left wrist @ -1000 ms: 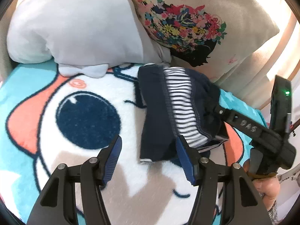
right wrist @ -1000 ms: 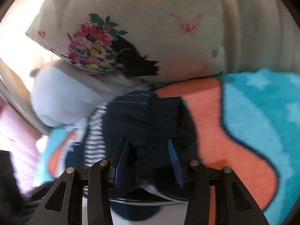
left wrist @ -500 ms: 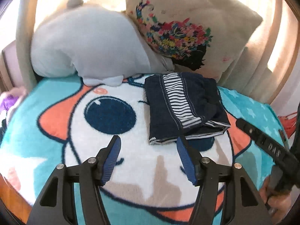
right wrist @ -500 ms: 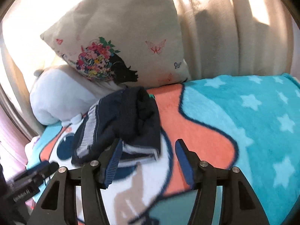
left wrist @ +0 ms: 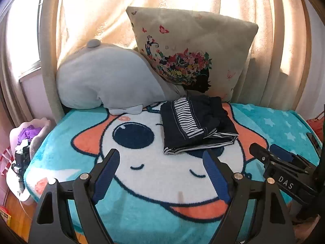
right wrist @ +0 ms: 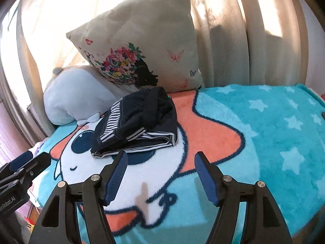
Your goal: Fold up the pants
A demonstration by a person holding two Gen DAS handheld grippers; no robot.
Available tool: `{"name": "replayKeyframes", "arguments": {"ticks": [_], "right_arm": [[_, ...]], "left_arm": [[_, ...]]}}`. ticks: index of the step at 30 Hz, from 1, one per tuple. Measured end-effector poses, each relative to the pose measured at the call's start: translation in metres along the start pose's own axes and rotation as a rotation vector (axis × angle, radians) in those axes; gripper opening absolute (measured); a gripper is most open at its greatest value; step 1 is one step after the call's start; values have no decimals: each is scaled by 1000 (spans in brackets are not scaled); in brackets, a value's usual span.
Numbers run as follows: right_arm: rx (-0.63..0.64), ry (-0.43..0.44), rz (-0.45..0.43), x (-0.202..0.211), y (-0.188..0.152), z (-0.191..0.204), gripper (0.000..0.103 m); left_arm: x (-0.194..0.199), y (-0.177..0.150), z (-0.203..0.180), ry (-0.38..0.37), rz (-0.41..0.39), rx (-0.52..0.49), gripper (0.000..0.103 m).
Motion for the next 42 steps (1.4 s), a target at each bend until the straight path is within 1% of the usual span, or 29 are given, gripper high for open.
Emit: {"name": "replayKeyframes", "arguments": {"ticks": [8,12,15,19,26,30,33,42], "right_arm": [[17,-4,-34,21,-3,2,77],[27,-6,-33,23,-5,3,77],[33,-6,-27,22,-8,6,78],[46,-8,-14,15,-10,8,78],[43,-8,31,-3,-17,7,78],[30,-7,57,-14,-20,5,78],[29,-11,69,-21,-21,3,78],[55,-9,99,-38,-28,8,78]], "left_arm": [[13,-5,-5,9,-6,-8,85],[14,-7,-5,17,-6,-7,85],[14,-8,-4,26,-9,-1,87],[9,-9,0,28,-6,7,90],[-17,-18,3,26,71,21,90],[-28,-21,4,30,98,32,90],[-34,-20,5,34,99,41,90],[-39,-14,11,48,63,58,90]]}}
Point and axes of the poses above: each gripper's, at about its wrist camera, not at the fingertips, and x roughly against the way its jaws point, z to its left, y to its top, the point moved 6 cm from there along -x, roughly the way its jaws point, and after that the axes turned 3 degrees about -x, right-handed, at the moved point
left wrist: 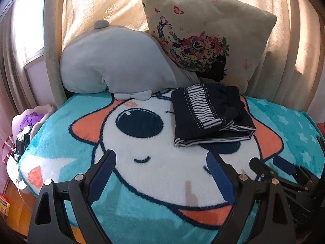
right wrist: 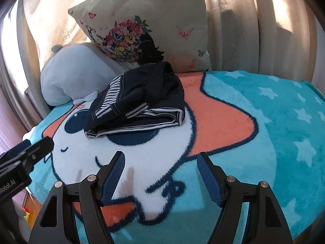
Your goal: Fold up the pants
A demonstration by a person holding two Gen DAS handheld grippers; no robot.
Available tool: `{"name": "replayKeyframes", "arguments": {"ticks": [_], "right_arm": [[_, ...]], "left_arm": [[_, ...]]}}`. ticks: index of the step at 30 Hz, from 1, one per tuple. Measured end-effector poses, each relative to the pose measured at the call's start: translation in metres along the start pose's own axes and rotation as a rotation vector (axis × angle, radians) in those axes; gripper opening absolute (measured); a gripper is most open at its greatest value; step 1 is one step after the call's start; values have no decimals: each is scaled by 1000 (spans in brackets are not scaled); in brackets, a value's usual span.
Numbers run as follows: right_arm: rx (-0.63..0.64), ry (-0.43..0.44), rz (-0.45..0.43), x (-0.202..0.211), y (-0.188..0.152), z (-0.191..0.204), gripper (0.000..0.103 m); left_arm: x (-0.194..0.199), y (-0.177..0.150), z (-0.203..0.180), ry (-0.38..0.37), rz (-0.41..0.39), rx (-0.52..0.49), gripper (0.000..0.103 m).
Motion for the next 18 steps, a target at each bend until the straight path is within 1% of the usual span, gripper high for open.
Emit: {"name": "replayKeyframes", "arguments": {"ticks": [4,8,9,11,13,15,16,18], "right_arm": [[-2,-3,3,-4,0,-2,78],[-1,-2,1,-5,1,-2,78],[1,0,-1,-5,1,-1,78],[6,0,-3,-5,1,-1,78],[9,0,-2,-5,0,0,78],[11,1,3,-7,-1,1,78],[11,0,4,-7,-1,1,78],[10,1,6,-8,-1,1,78]], "left_arm": [[4,4,2,25,-42,3,90],[17,10,0,91,-127,-22,90],[20,11,-1,104,-140,-30,92],[24,14,-1,137,-160,-46,99],[26,15,0,162,-165,-51,99],[25,14,2,163,-150,-44,99],[24,13,2,156,-139,-38,99],[21,11,2,110,-115,-20,99]]}}
Point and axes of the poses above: each gripper's, at about its wrist camera, not at the fingertips, and x roughly against the way its jaws point, z to its left, y to its top, the point moved 6 cm from there along -x, roughly the way its jaws point, and after that the axes turned 3 degrees about -x, right-handed, at the moved point
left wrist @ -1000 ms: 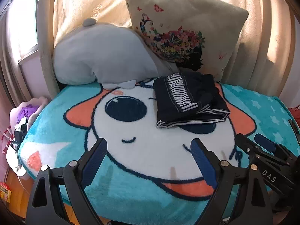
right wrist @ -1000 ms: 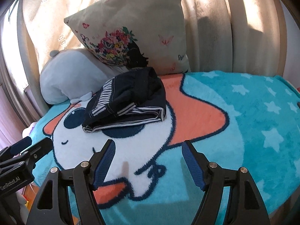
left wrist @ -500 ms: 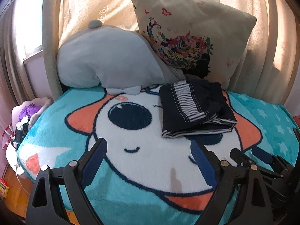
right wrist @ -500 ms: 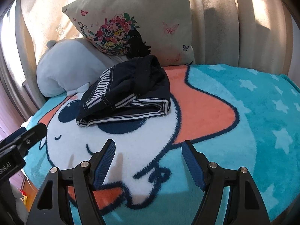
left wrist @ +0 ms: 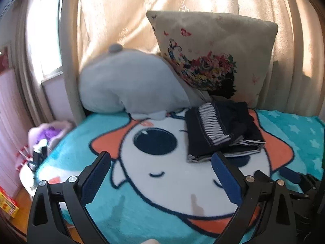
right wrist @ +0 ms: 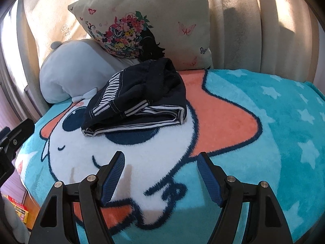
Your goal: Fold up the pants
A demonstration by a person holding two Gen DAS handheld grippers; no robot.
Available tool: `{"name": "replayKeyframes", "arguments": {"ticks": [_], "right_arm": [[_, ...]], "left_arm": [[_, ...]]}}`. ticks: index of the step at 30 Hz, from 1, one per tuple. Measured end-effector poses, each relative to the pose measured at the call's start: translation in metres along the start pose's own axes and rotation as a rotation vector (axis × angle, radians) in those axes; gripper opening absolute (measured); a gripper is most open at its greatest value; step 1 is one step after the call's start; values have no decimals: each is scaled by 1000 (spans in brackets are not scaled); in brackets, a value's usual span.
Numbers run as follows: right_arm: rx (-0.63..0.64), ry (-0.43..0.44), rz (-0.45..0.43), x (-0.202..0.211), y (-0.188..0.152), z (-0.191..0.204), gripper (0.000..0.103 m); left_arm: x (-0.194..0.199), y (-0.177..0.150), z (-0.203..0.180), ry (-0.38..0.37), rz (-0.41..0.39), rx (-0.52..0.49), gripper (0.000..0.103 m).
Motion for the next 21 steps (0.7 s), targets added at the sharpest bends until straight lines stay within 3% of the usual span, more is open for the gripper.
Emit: {"name": "replayKeyframes", "arguments": {"ticks": [7,14,21], "right_arm": [[17,-5,-6,1,0,3,78],[-1,-2,0,0,7,-5,79],[-111,-2,-48,21,43,-45,79]], "left_arm": [[-12,-11,-5,-72,97,33,99],[-41,-28,3,-53,232,32,99],[-50,-42,19,-260,329,170,98]]}}
Point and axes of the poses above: each gripper's, at about its wrist camera, not at the fingertips, and x roughly against the way its jaws point, z to its left, y to its top, the point moved 6 cm from there along -x, roughly the way its jaws point, and after that the axes turned 3 degrees about -x, right-handed, at the moved point
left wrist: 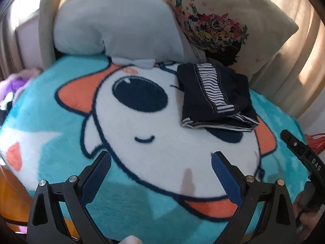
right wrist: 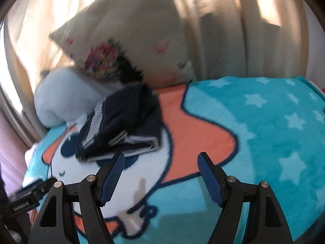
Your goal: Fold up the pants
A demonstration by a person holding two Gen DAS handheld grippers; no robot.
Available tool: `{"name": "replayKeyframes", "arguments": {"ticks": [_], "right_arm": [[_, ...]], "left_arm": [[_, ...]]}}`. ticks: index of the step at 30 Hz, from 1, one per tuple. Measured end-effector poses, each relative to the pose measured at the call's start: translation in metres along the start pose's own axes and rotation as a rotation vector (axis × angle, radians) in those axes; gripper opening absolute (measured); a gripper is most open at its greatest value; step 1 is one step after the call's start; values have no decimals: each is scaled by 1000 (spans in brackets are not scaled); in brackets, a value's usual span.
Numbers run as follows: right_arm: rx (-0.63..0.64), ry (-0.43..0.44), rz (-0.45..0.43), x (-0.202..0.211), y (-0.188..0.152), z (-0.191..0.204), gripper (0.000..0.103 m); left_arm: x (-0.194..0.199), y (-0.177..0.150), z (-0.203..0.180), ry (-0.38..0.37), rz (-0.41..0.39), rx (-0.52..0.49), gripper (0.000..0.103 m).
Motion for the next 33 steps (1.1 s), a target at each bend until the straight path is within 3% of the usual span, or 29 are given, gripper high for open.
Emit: {"name": "replayKeyframes", "arguments": {"ticks": [1,2,4,8,14,18,26,33], "right_arm": [[4,-9,-8,6,3,-3,79],[12,-15,-13,11,7,-5,79],[32,-26,-28,30,18,-12,79],[60,-64,-100,74,50,-28,79],[118,-150,-252,146,104,-38,79],[173,-222,-364,189,143,-31,79],[226,-267,-466,245,194,-7,79],[225,-263,-476,281,218,13,79]], "left_arm": [[4,1,0,-15,-9,-4,91],[13,4,1,-26,-33,-22,75],[31,10,0,-18,-71,-60,55],[71,30,3,-46,-158,-104,34],[122,69,17,-30,-287,-135,34],[151,91,25,-41,-333,-144,34],[213,118,41,29,-436,-185,34],[245,132,65,114,-474,-196,35]]}}
Point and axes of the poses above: each gripper's, at about its wrist camera, not at the fingertips, and x roughly against the way its jaws point, z to its left, y to its top, the point moved 6 cm from there along -x, roughly the way its jaws point, and after that the axes turned 3 degrees about -x, right-handed, at the moved point
